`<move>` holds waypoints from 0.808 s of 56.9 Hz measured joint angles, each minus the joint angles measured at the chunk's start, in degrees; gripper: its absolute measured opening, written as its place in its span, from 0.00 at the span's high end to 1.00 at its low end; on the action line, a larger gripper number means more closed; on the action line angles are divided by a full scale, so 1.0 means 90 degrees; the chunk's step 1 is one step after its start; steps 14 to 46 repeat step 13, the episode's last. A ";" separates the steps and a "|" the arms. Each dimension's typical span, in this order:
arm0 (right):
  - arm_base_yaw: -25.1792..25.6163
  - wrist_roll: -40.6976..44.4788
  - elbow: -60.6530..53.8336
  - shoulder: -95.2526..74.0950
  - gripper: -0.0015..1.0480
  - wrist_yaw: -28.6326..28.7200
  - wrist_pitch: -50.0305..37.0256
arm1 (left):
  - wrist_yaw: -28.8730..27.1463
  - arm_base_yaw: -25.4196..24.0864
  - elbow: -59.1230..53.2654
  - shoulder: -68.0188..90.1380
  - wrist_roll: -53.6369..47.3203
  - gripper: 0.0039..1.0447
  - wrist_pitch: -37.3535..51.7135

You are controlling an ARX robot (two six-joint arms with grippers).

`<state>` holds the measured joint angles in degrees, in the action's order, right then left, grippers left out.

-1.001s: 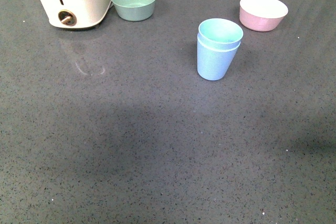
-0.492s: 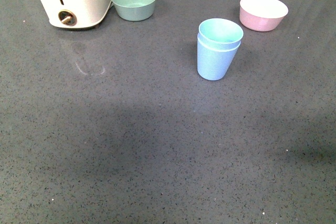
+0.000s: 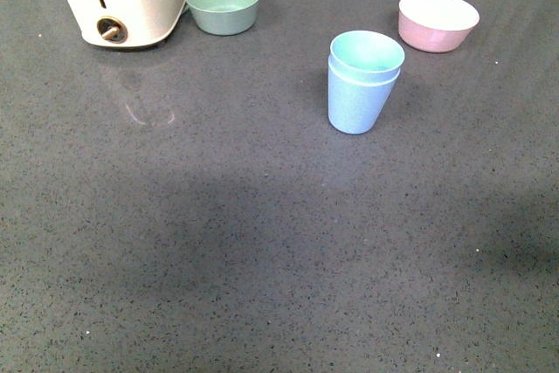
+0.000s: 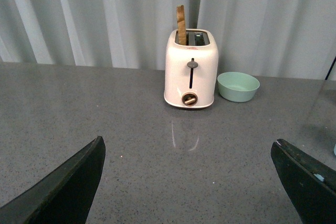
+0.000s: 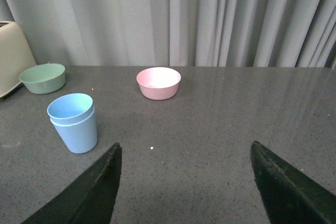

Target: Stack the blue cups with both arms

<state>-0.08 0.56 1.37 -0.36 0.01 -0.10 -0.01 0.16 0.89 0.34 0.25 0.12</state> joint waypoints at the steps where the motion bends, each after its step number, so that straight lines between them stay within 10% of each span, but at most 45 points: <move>1: 0.0000 0.0000 0.0000 0.0002 0.25 0.0000 0.0000 | 0.0000 0.0000 0.0000 0.0002 0.0000 0.08 0.0000; 6: 0.0000 -0.0007 0.0000 0.0002 0.07 0.0000 0.0000 | 0.0000 0.0000 0.0000 0.0000 0.0000 0.08 0.0000; 46: 0.0000 -0.0012 0.0000 0.0002 0.09 -0.0002 0.0000 | 0.0000 0.0000 0.0000 0.0002 0.0000 0.08 0.0000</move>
